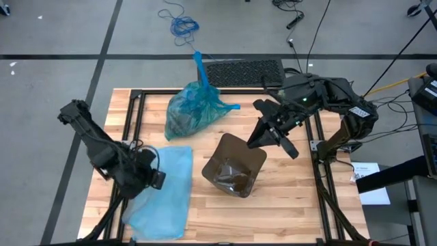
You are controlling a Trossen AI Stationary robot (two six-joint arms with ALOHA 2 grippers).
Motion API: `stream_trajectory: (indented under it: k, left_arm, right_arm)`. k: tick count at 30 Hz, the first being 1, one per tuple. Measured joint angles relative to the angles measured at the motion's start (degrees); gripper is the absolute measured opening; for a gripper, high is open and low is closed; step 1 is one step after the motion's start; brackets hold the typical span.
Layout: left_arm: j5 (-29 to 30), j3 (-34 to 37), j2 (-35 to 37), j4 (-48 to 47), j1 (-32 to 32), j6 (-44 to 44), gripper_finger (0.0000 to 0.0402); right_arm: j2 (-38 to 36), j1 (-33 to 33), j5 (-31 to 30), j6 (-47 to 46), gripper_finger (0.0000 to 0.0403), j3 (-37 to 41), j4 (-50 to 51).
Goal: Place trash/remove bag and relplace
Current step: Insert the new trash bag into the trash bin
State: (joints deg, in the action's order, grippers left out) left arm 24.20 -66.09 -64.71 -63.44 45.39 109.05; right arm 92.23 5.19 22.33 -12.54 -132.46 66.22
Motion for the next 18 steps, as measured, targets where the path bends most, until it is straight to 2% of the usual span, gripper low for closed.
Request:
stream_trajectory:
  k: [5, 8, 13, 18]
  left_arm:
    - [12.4, -12.4, 0.0, -1.0, -1.1, -11.8, 0.0001]
    - [18.4, -19.9, 0.0, -1.1, -2.4, -21.9, 0.0001]
    - [23.3, -31.5, 0.0, 0.2, -5.4, -39.7, 0.0]
    - [25.5, -40.5, 0.0, 9.4, -8.4, -60.2, 0.0]
  right_arm:
    - [-1.4, 0.0, 0.0, 0.0, 0.0034, 0.0, -3.3]
    - [-1.9, 0.0, 0.0, 0.0, 0.0034, 0.0, -5.9]
    - [-2.0, 0.0, 0.0, 0.0, 0.0034, 0.0, -9.2]
    - [-1.8, 0.0, -1.6, 0.0, 0.0034, 0.0, -11.2]
